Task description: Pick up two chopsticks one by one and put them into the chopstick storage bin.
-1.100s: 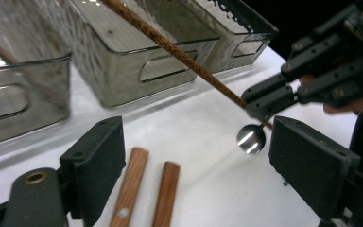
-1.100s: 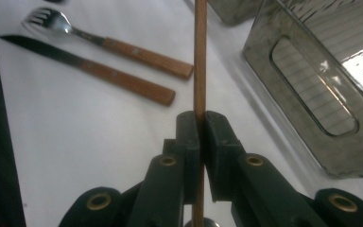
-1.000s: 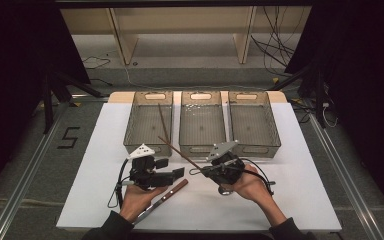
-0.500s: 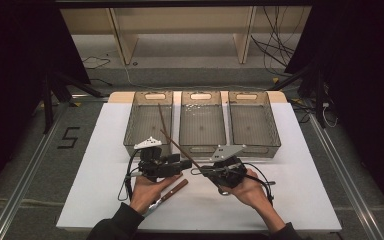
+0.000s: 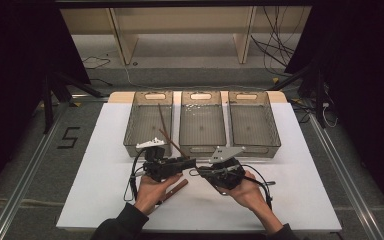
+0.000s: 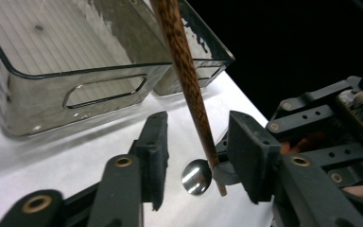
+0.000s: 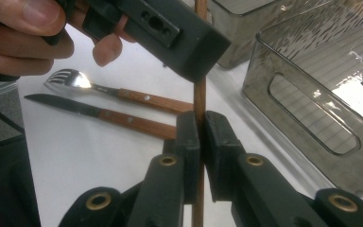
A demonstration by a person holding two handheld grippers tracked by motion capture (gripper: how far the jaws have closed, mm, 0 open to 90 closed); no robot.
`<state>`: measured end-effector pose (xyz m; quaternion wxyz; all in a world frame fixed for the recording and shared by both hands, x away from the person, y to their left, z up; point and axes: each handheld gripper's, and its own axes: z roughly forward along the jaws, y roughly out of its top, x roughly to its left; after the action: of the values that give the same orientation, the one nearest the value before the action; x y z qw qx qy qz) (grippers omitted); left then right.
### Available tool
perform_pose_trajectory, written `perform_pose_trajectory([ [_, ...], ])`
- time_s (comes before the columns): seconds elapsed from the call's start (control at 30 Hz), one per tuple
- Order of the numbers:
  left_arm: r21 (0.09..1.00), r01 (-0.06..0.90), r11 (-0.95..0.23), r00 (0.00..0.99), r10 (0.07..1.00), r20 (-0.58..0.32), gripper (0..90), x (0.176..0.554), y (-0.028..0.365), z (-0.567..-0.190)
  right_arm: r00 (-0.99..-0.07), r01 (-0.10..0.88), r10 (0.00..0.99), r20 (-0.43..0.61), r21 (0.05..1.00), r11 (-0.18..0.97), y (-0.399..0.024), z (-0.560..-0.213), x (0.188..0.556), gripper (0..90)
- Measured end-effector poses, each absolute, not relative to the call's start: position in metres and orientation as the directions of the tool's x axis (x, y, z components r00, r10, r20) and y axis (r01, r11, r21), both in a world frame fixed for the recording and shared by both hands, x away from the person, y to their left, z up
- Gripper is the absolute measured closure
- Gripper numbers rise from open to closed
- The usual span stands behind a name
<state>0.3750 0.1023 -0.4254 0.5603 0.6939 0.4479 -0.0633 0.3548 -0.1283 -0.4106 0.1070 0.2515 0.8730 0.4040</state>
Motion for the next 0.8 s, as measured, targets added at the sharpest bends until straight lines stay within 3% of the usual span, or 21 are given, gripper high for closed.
perform_pose_trajectory([
  [0.53, 0.698, 0.712, 0.069, 0.585, 0.491, -0.645, 81.9, 0.377, 0.106, -0.424, -0.853, 0.344, 0.522, 0.025, 0.779, 0.525, -0.126, -0.411, 0.352, 85.1],
  [0.67, 0.69, 0.721, 0.069, 0.584, 0.475, -0.658, 83.7, 0.377, 0.107, -0.422, -0.855, 0.343, 0.518, 0.032, 0.783, 0.519, -0.127, -0.411, 0.352, 84.1],
  [0.8, 0.702, 0.709, 0.061, 0.591, 0.492, -0.639, 84.1, 0.38, 0.115, -0.416, -0.853, 0.349, 0.52, 0.054, 0.799, 0.49, -0.132, -0.408, 0.352, 73.3],
])
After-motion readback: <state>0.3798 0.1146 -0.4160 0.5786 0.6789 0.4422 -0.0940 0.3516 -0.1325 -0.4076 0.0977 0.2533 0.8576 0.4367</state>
